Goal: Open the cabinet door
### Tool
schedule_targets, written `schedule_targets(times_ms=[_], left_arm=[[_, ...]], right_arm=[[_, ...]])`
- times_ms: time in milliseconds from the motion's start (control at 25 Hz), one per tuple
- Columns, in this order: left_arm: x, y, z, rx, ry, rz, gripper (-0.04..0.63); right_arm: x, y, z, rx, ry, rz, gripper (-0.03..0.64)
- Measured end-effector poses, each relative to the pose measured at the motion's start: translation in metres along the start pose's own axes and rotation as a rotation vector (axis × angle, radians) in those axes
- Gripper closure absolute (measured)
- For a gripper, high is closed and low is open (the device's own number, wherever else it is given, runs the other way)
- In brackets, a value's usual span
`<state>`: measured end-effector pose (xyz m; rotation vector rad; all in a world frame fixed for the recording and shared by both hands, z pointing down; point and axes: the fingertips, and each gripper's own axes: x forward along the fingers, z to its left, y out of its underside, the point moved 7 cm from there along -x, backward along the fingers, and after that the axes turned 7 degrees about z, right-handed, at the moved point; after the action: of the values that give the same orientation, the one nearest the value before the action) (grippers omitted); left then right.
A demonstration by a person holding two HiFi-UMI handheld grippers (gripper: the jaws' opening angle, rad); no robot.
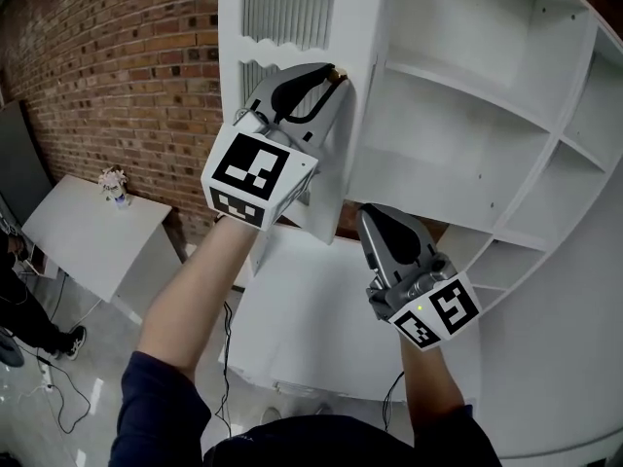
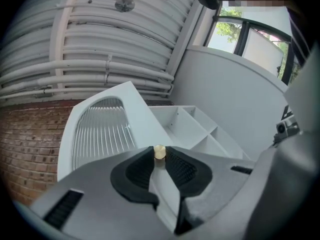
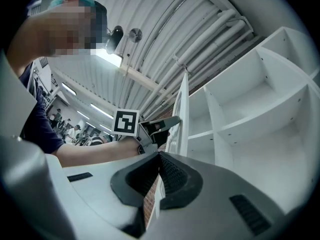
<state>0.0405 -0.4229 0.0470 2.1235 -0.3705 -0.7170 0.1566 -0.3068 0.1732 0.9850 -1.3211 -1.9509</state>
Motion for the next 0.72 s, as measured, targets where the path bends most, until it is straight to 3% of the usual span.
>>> schedule_targets(times_ms=[480, 720], left_arm=[[-0.062, -0.01, 0.021, -0.067, 0.071, -0.085, 0.52], [-0.102, -0.011, 0.04, -0.117, 0.062, -0.139, 0.514]], right_arm=[[0.019, -0.024, 0.052, -0.054, 0.004, -0.014, 0.6], [0.03, -0.03, 0.077, -0.071, -0.012, -0.017, 0.6]])
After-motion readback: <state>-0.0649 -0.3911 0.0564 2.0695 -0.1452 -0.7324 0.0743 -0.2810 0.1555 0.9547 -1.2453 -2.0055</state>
